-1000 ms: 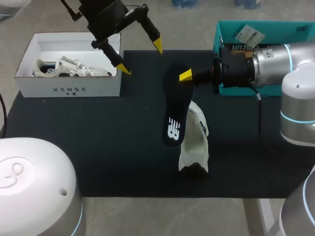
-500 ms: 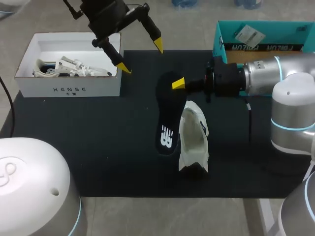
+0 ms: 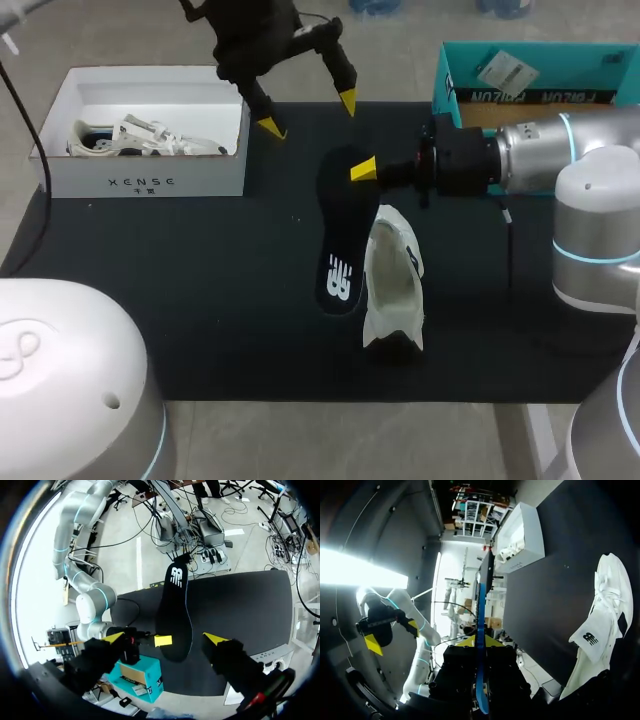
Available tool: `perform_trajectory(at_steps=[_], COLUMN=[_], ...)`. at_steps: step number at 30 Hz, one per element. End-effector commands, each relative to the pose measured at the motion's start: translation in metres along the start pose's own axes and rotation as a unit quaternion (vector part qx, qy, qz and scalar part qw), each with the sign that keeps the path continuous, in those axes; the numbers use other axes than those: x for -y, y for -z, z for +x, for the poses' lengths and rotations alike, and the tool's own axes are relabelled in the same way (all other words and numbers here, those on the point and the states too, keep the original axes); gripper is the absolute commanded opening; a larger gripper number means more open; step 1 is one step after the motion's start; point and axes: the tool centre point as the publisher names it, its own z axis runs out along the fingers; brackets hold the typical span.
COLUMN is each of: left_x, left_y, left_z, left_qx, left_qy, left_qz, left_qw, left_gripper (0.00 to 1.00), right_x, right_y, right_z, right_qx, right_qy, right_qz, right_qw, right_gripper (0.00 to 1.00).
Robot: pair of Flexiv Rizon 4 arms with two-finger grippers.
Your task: Take the shoe out of the shoebox, open the shoe tongue, remove and reinsert the insole, then place the shoe into the shoebox
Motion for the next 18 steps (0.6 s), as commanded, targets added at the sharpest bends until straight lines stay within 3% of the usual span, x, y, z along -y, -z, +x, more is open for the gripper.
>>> perform_trajectory(at_steps=[1,13,14,16,18], left_x=[-0.008,-0.008,-0.007,-0.010,-0.009], left_y=[0.005,0.005,0.009,0.017,0.024], left_z=[-0.001,-0.001,0.001,0.013,0.030], left_qx=[-0.013,-0.013,0.009,0.048,0.111], left_qy=[0.012,0.012,0.013,0.023,0.032], left_qz=[-0.004,-0.004,0.006,-0.022,-0.010], left_qw=[1.000,1.000,1.000,0.998,0.993], left_gripper=[1.00,1.00,1.00,1.00,1.00], right_x=[-0.001,-0.001,-0.001,-0.001,-0.001], right_y=[-0.002,-0.002,-0.002,-0.002,-0.002], right_z=[-0.001,-0.001,-0.001,-0.001,-0.001], right_qx=[0.000,0.000,0.000,0.000,0.000], right_qy=[0.000,0.000,0.000,0.000,0.000], right_qz=[0.000,0.000,0.000,0.000,0.000], right_qw=[1.000,1.000,1.000,1.000,1.000], right_gripper=[0.00,0.00,0.00,0.00,0.00])
